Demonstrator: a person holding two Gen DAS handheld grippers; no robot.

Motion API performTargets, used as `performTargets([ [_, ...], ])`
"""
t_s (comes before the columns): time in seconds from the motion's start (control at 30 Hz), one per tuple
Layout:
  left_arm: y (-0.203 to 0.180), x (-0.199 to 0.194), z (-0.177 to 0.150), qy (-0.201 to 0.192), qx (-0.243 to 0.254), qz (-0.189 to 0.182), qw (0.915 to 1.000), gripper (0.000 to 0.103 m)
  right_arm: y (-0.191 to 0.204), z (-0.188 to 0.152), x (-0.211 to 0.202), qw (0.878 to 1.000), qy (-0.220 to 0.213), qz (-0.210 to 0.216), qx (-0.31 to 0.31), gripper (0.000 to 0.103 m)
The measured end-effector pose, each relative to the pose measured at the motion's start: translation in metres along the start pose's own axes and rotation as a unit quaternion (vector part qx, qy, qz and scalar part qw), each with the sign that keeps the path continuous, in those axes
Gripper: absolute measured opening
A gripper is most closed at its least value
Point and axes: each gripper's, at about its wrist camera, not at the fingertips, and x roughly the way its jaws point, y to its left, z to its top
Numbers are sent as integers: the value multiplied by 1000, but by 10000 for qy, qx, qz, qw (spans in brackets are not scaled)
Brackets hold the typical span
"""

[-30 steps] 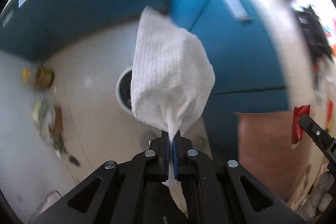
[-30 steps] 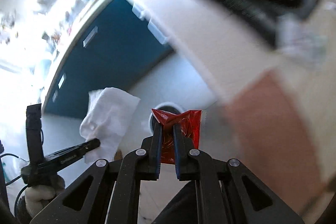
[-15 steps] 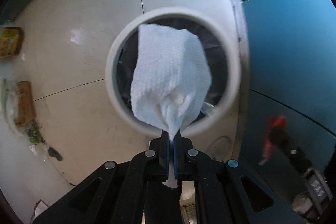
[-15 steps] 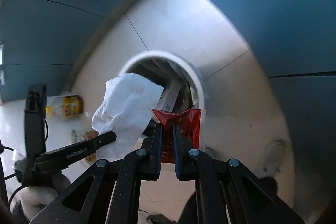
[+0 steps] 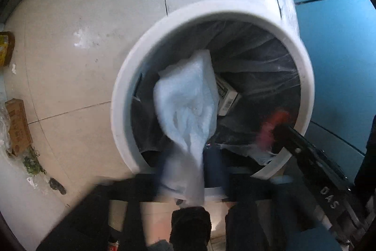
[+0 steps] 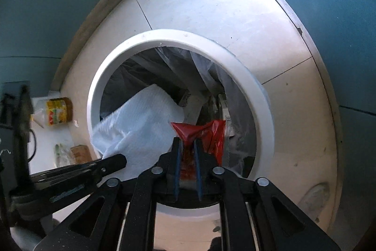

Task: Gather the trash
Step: 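Carry the red packet and tissue over the bin and open both tools, then raise both tools from the bin back toward the counter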

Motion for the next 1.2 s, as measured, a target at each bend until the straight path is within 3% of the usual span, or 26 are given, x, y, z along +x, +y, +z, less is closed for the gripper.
performTargets([
  [0.03, 1, -7, -1, -127, 6, 91, 9999, 89, 2, -1, -2, 9999, -28, -109, -25, 44],
  [0.2, 3, -45, -15, -560, 14, 427, 9975, 90, 5, -2, -25, 9986, -253, -449, -151, 65],
  [0.23, 3, -55, -20, -687, 64, 582, 9959, 90, 5, -4, -32, 9980, -297, -533, -176, 65],
  [0.33, 2, -86, -38, -1092, 191, 1022, 9886, 90, 10, -13, -59, 9962, -392, -727, -278, 81],
  [0.47, 0, -125, -66, -1417, 166, 1267, 9816, 90, 23, -32, -102, 9918, -530, -1033, -537, 100],
  [0.67, -12, -187, -108, -1775, 93, 1458, 9732, 90, 44, -59, -188, 9881, -733, -1117, -759, 101],
  [0.9, -31, -263, -161, -1964, -180, 1306, 9716, 90, 75, -94, -294, 9855, -904, -1068, -964, 102],
  [1.2, -65, -356, -228, -2273, -45, 1291, 9652, 90, 95, -144, -426, 9843, -1102, -869, -1067, 102],
])
